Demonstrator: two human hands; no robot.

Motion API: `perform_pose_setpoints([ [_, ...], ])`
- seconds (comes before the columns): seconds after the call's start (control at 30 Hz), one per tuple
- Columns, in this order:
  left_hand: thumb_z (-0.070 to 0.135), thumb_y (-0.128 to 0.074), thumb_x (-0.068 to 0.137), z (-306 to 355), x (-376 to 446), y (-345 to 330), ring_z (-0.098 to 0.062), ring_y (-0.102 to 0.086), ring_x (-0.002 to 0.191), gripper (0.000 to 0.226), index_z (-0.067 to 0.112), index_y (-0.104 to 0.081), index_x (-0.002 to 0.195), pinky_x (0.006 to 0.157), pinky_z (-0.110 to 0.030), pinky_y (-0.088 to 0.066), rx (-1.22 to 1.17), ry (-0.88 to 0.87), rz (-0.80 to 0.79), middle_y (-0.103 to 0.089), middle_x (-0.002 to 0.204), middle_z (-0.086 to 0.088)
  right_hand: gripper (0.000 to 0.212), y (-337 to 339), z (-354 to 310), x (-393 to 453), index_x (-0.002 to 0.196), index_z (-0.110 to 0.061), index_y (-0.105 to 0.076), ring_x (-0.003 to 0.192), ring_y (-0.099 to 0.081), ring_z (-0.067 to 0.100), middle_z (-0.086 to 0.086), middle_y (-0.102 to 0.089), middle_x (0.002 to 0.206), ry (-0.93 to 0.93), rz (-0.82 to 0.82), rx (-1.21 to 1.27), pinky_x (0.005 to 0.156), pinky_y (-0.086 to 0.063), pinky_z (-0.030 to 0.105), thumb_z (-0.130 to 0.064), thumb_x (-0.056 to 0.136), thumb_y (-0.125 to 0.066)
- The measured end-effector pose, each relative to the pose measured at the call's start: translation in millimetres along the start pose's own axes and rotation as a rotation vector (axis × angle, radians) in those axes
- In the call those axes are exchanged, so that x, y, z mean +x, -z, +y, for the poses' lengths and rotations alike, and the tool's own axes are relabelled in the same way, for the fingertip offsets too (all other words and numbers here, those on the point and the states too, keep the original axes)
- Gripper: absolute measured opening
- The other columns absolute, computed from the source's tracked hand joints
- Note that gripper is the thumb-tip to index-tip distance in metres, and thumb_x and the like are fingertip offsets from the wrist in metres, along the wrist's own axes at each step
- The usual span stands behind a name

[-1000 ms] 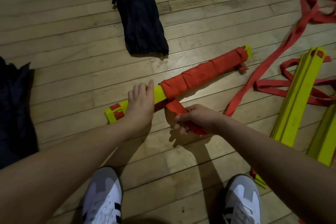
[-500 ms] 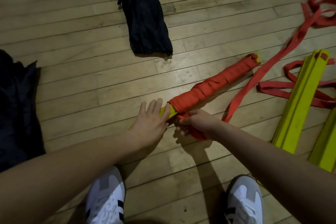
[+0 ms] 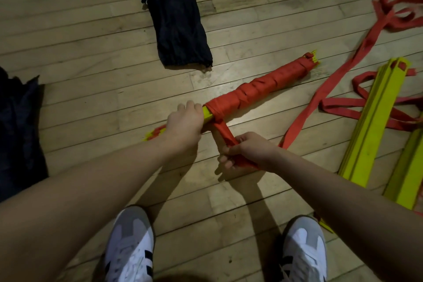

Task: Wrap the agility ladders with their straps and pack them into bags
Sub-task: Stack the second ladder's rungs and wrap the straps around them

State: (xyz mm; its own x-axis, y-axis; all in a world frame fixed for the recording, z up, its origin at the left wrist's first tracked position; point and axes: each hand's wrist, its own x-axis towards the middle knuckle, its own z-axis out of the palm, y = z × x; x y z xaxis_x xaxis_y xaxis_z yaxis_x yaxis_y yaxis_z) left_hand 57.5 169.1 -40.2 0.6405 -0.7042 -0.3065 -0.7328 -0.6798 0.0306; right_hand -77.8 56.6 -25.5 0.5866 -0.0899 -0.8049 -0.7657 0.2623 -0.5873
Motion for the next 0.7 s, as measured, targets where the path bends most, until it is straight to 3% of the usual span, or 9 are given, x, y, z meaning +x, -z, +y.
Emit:
perform_pose_setpoints([
  [0.1, 0.013, -0.059, 0.087, 2, 9, 3, -0.028, -0.049, 0.108, 0.045, 0.009, -0.039, 0.126, 0.075, -0.036, -0.046, 0.165, -0.03, 0.076, -0.047, 0.122, -0.012, 0.009, 0, -4, 0, 0.103, 0.002, -0.055, 0.065, -0.067, 0.021, 0.019, -0.069, 0.084, 0.014, -0.029, 0.062, 0.059, -0.056, 0.029, -0.003, 0.096, -0.053],
  [0.2, 0.016, -0.054, 0.089, 4, -1, -5, -0.032, -0.045, 0.11, 0.041, 0.012, -0.036, 0.125, 0.083, -0.037, -0.043, 0.23, -0.107, 0.12, -0.042, 0.124, -0.015, 0.007, -2, -8, 0, 0.102, 0.0, -0.054, 0.061, -0.066, 0.018, 0.018, -0.068, 0.083, 0.022, -0.026, 0.079, 0.054, -0.055, 0.025, -0.004, 0.097, -0.051],
  [0.3, 0.031, -0.051, 0.09, 7, -17, -23, -0.038, -0.041, 0.114, 0.039, 0.015, -0.039, 0.123, 0.099, -0.048, -0.034, 0.25, -0.219, 0.134, -0.036, 0.133, -0.022, 0.005, -4, -5, 2, 0.1, 0.001, -0.052, 0.056, -0.062, 0.019, 0.018, -0.064, 0.079, 0.031, -0.003, 0.089, 0.051, -0.053, 0.026, -0.001, 0.097, -0.049],
  [0.37, 0.031, -0.056, 0.086, 8, -26, -34, -0.039, -0.049, 0.108, 0.037, 0.012, -0.043, 0.115, 0.101, -0.053, -0.034, 0.229, -0.255, 0.114, -0.046, 0.128, -0.022, 0.007, -4, -1, 4, 0.101, 0.003, -0.054, 0.056, -0.061, 0.019, 0.018, -0.064, 0.078, 0.025, 0.005, 0.067, 0.052, -0.053, 0.027, 0.0, 0.096, -0.049],
  [0.43, 0.027, -0.071, 0.073, 8, -30, -35, -0.035, -0.057, 0.088, 0.051, 0.01, -0.038, 0.107, 0.083, -0.046, -0.047, 0.173, -0.236, 0.089, -0.056, 0.109, -0.016, 0.009, -3, 4, 4, 0.101, 0.005, -0.056, 0.059, -0.063, 0.02, 0.017, -0.066, 0.079, 0.012, 0.0, 0.046, 0.055, -0.054, 0.028, 0.0, 0.096, -0.051],
  [0.5, 0.028, -0.074, 0.075, 9, -28, -30, -0.031, -0.059, 0.091, 0.064, 0.01, -0.032, 0.12, 0.072, -0.04, -0.048, 0.091, -0.157, 0.048, -0.055, 0.109, -0.01, 0.01, -2, 7, 4, 0.101, 0.005, -0.057, 0.06, -0.064, 0.02, 0.018, -0.067, 0.081, 0.008, 0.002, 0.041, 0.056, -0.054, 0.028, -0.001, 0.095, -0.051],
  [0.57, 0.03, -0.063, 0.088, 10, -23, -23, -0.03, -0.054, 0.107, 0.06, 0.009, -0.029, 0.133, 0.078, -0.04, -0.045, -0.022, -0.024, -0.034, -0.049, 0.122, -0.009, 0.01, -3, 8, 3, 0.1, 0.005, -0.058, 0.058, -0.064, 0.019, 0.017, -0.067, 0.08, 0.005, 0.014, 0.027, 0.055, -0.055, 0.028, -0.002, 0.096, -0.052],
  [0.7, 0.028, -0.057, 0.093, 11, -14, -10, -0.031, -0.05, 0.115, 0.046, 0.006, -0.038, 0.129, 0.082, -0.039, -0.044, -0.003, 0.003, -0.091, -0.048, 0.127, -0.013, 0.013, -7, 5, 0, 0.096, 0.008, -0.057, 0.049, -0.063, 0.017, 0.018, -0.066, 0.072, 0.014, 0.034, 0.001, 0.048, -0.052, 0.024, 0.001, 0.098, -0.046],
])
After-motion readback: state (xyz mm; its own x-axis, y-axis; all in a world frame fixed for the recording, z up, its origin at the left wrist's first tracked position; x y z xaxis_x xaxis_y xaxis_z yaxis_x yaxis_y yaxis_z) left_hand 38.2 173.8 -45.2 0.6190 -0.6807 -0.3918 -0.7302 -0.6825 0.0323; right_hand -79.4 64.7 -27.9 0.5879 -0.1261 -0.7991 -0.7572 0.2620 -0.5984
